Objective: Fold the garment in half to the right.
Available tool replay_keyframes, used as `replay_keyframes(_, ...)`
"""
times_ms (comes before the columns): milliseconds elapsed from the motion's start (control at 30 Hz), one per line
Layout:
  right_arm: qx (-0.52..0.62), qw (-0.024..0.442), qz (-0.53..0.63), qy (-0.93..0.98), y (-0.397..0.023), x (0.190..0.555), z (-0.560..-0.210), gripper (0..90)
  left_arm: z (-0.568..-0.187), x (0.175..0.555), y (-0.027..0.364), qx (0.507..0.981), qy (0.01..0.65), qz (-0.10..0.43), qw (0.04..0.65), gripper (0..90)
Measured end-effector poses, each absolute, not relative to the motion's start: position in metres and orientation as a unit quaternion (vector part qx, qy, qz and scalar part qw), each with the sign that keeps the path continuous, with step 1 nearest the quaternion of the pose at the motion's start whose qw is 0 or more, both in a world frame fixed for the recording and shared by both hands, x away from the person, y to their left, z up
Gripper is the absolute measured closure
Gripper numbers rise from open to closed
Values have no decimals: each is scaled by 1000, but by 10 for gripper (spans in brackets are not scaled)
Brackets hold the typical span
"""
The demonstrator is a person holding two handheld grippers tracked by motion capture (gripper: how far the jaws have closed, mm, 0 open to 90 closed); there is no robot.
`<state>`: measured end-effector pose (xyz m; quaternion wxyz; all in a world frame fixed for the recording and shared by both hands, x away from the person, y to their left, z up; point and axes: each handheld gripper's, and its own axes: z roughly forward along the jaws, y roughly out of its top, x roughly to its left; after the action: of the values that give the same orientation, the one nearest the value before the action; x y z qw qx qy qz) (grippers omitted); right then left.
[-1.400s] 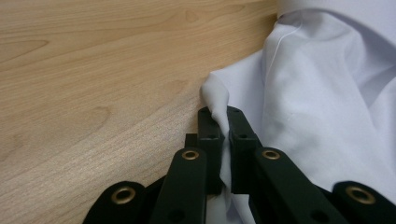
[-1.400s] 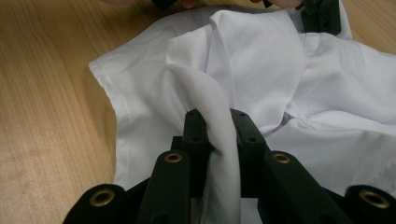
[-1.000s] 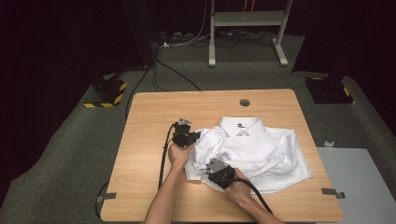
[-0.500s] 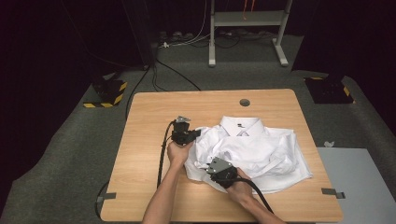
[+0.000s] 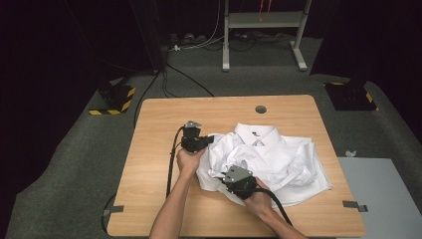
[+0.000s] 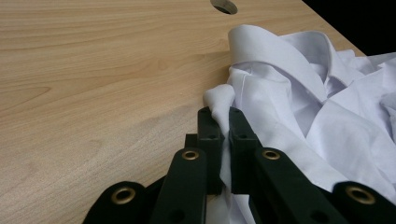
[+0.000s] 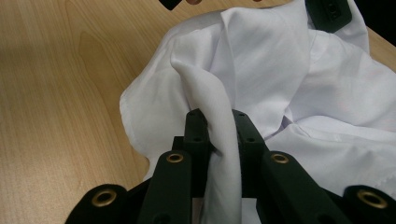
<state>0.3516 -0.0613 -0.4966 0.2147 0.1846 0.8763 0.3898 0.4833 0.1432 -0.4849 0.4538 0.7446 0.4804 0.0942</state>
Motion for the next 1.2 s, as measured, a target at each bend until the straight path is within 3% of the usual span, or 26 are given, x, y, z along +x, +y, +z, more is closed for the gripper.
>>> replay_keyframes(1200, 194, 188, 431, 861, -73, 350, -466, 799, -448, 480, 142, 761, 456, 108, 449, 867)
